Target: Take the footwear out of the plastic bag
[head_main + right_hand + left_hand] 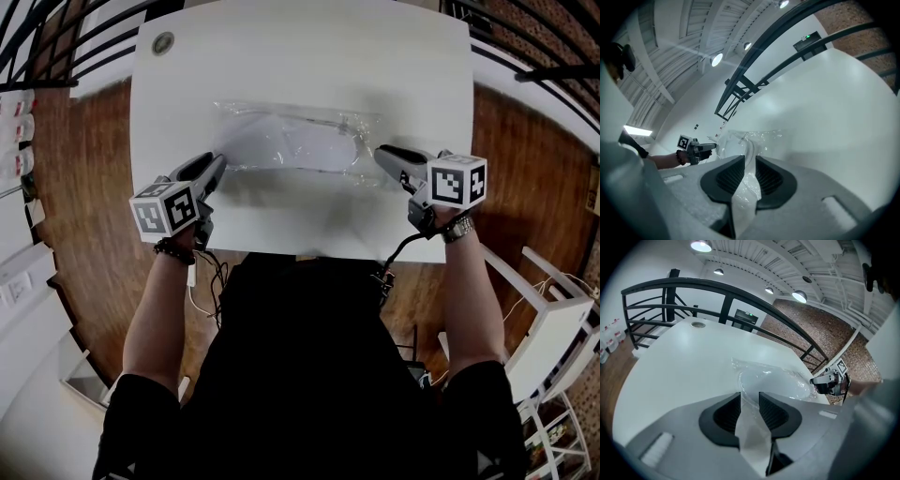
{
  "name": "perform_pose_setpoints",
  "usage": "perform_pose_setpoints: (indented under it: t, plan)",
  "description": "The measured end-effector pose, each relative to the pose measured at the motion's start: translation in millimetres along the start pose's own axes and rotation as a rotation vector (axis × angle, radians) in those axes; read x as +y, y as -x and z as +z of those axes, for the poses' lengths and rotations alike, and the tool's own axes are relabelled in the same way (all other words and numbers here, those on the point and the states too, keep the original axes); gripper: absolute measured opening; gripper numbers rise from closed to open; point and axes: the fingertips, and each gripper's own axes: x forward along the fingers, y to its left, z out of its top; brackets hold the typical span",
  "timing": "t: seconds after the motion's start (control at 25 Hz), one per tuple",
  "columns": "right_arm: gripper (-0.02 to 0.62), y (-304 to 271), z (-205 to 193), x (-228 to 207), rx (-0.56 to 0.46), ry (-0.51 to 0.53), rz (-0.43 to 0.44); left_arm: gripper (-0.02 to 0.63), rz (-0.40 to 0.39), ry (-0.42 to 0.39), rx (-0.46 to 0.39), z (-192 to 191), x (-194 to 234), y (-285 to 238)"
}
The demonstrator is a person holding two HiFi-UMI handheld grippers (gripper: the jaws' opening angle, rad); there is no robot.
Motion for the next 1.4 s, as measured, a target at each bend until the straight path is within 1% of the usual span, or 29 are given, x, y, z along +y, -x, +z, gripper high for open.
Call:
perform_pose_setpoints:
  t: [0.2,0.32,0.44,0.68,0.84,0.96,1.12,1.2,1.24,1.28,1.4]
  plan:
    - [0.061,-7.1,-6.9,-3.6,0.046,0.002,0.012,0.141,0.01,0.001,-0.003,-0.8,0.2,1.2]
    - [0.061,-11.5,-8.7,-1.2,0.064,-0.016,0.034,0.141,0.013,0.002,-0.003,-1.2,-0.6,1.2]
    - [0.061,-16.8,-7.5,2.8,0.078,-0.004,0.054,0.141,0.017,0.004,-0.001,-3.3,-1.3,0.6]
    - [0.095,-27.3,-10.2,15.3,0.124,0.028,0.09,0.141,0.023,0.003,-0.001,-5.0,-2.8,1.5]
    - [0.104,-33.3,-11.8,22.0,0.15,0.031,0.093,0.141,0.024,-0.001,-0.001,-5.7,-3.3,2.0]
    - [0.104,-37.1,-15.1,25.3,0.181,0.008,0.094,0.141,0.021,-0.002,-0.003,-5.7,-4.5,1.3]
    - [0.104,-42.4,-17.4,26.6,0.209,0.014,0.078,0.141,0.016,-0.001,-0.007,-7.1,-6.3,1.5]
    - [0.097,-43.8,-17.7,24.8,0.215,0.024,0.058,0.141,0.015,-0.002,-0.007,-7.2,-6.4,1.8]
    - [0.067,-43.7,-17.3,23.7,0.213,0.029,0.047,0.141,0.014,-0.002,-0.007,-7.1,-6.2,2.0]
    - [0.059,-43.1,-16.7,23.0,0.209,0.032,0.041,0.136,0.013,-0.001,-0.007,-7.0,-5.8,2.2]
    - [0.04,-39.7,-15.0,23.7,0.195,0.037,0.036,0.108,0.019,0.0,-0.012,-6.5,-2.9,3.6]
